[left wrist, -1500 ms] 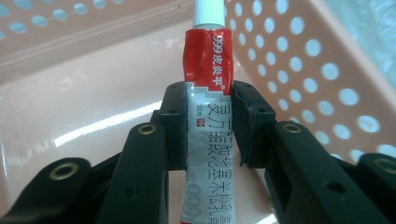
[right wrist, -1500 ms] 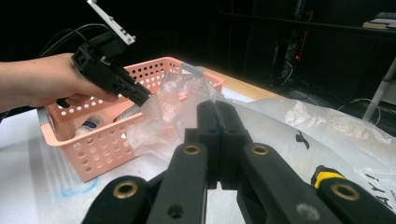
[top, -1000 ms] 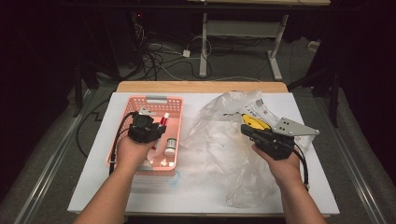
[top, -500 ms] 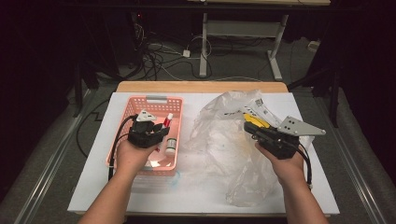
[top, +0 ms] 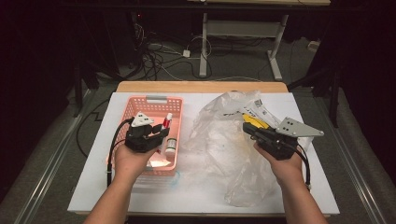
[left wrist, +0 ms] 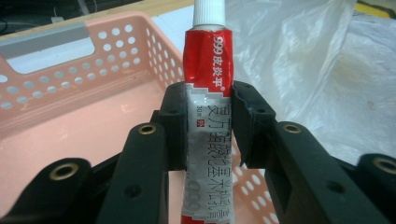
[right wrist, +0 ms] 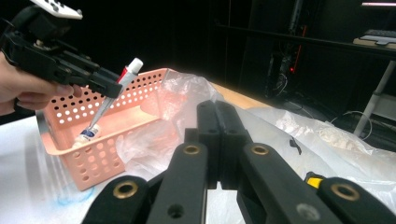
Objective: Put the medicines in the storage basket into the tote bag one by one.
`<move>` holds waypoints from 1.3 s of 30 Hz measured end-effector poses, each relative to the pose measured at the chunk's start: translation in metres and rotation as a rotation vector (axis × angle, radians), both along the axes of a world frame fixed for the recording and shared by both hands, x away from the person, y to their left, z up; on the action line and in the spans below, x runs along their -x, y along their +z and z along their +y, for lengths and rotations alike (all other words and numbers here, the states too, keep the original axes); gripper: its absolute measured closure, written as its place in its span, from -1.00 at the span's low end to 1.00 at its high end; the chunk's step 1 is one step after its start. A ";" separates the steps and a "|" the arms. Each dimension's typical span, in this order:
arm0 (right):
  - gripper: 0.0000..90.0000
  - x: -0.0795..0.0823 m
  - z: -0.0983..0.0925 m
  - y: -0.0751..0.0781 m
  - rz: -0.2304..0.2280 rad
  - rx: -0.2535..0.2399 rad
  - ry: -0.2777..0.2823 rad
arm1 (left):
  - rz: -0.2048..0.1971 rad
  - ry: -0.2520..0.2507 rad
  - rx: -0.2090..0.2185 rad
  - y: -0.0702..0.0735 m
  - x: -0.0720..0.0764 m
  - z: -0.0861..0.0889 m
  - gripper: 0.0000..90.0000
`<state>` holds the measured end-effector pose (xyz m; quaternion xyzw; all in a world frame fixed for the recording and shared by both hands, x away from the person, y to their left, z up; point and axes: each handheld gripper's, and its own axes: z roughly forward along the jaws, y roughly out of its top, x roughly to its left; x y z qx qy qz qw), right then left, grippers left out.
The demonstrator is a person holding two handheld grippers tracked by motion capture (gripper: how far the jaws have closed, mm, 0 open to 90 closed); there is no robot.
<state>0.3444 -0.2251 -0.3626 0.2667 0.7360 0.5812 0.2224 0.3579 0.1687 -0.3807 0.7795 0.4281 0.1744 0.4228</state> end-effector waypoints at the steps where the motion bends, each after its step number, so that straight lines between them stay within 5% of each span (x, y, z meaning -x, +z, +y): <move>1: 1.00 0.000 0.000 0.000 0.000 -0.002 0.000 | -0.003 -0.004 0.007 0.001 0.001 -0.001 0.47; 16: 1.00 0.003 0.002 0.003 -0.016 -0.006 0.007 | -0.071 -0.108 0.047 0.024 0.027 -0.030 0.48; 39: 1.00 0.003 0.002 0.004 -0.013 -0.012 0.011 | -0.067 -0.257 0.052 0.010 0.048 -0.080 0.47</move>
